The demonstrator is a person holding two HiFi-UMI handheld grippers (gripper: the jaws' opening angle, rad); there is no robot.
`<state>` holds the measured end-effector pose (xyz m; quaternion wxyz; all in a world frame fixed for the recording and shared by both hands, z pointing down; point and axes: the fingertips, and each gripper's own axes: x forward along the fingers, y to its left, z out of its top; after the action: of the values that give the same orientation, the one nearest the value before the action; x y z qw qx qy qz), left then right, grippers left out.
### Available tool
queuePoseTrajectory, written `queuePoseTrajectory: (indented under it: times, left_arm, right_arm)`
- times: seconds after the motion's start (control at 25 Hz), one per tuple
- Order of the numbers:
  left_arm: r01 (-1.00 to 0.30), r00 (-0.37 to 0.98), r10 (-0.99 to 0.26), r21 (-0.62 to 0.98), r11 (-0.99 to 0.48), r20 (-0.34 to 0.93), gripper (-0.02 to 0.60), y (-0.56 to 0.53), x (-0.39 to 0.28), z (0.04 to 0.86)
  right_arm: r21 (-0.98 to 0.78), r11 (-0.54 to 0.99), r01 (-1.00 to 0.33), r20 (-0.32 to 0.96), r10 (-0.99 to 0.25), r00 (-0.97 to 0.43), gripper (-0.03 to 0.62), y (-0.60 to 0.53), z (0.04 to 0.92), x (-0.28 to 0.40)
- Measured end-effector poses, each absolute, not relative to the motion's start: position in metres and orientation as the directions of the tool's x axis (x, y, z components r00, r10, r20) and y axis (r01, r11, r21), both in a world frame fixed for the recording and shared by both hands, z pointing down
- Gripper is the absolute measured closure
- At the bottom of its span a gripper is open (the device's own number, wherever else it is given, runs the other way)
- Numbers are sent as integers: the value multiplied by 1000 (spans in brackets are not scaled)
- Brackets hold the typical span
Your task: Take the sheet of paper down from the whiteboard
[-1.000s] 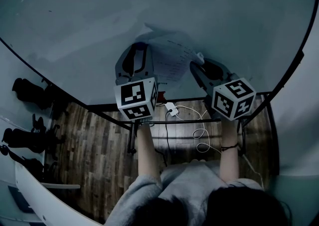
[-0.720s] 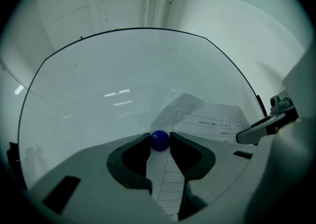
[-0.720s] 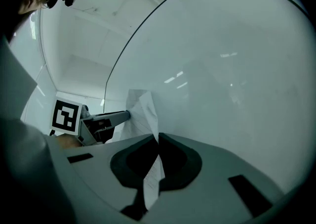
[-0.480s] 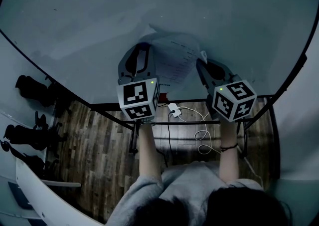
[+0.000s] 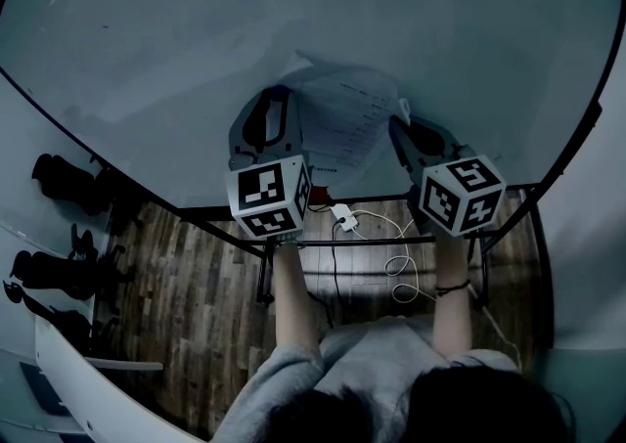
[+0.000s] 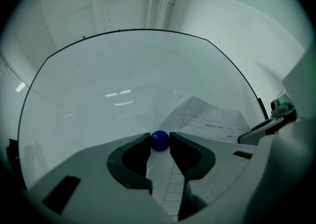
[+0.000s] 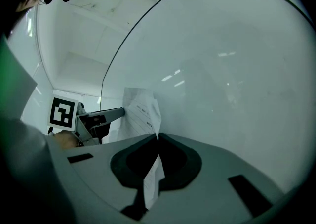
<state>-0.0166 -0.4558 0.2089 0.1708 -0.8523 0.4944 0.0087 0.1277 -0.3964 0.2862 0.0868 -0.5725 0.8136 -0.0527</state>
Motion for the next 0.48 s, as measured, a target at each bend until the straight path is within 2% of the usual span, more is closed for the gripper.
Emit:
queuePoseTrajectory:
  times: [0.48]
  left_arm:
    - [-854, 509, -838, -238, -463, -197, 454, -456, -18, 209]
  right_arm:
    - [-204, 306, -930, -69, -952, -298, 592, -391, 288, 136]
